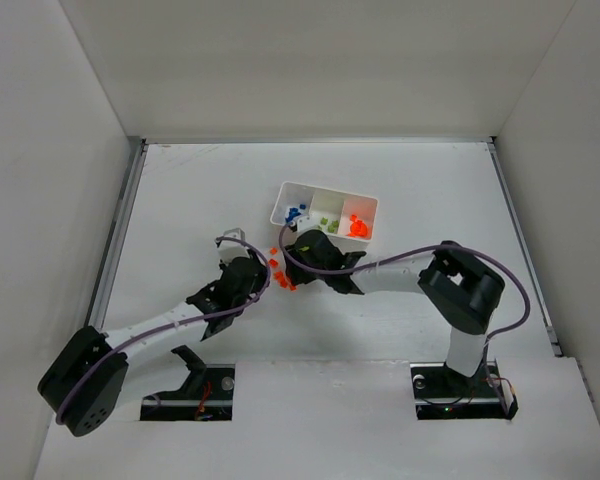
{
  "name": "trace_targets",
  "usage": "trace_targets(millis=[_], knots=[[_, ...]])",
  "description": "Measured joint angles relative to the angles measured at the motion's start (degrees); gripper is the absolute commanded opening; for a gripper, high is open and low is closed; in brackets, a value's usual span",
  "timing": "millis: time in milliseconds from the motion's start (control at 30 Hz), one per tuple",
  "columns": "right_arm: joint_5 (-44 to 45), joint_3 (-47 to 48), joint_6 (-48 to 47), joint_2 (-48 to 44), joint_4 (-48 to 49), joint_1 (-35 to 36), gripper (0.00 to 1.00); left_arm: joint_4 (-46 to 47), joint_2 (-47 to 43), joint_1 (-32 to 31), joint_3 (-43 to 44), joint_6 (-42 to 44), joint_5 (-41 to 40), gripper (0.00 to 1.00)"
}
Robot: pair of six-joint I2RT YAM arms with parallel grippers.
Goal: Sort the legos into containers by color
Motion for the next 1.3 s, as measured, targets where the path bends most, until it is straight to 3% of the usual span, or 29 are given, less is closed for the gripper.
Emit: trace_targets(millis=[433,600,800,1133,1300], knots=[[2.9,4.3,-1.7,3.7,-2.9,0.0,0.42,0.1,-2.1,3.1,-2.4,-1.3,3.7,0.32],[4.4,5.0,-2.2,4.0,-2.8,0.0,0.25,0.1,-2.4,3.0,-2.4,-1.6,4.2,0.33],[6.9,4.7,-2.2,3.0,-3.9,0.3,0.20,-0.5,-3.3,1.6,-2.4,-1.9,4.4,0.36],[8.8,-1.4,-2.2,-17.6,-5.7,0.2,0.20,-1.2,2.3,-3.7,0.2,-1.2,3.4,0.38],[8.9,-2.7,-2.5,-25.4,-5.2,-6.7,0.20,-1.0,6.5,-5.4,2.6,-0.5,2.3,0.43]])
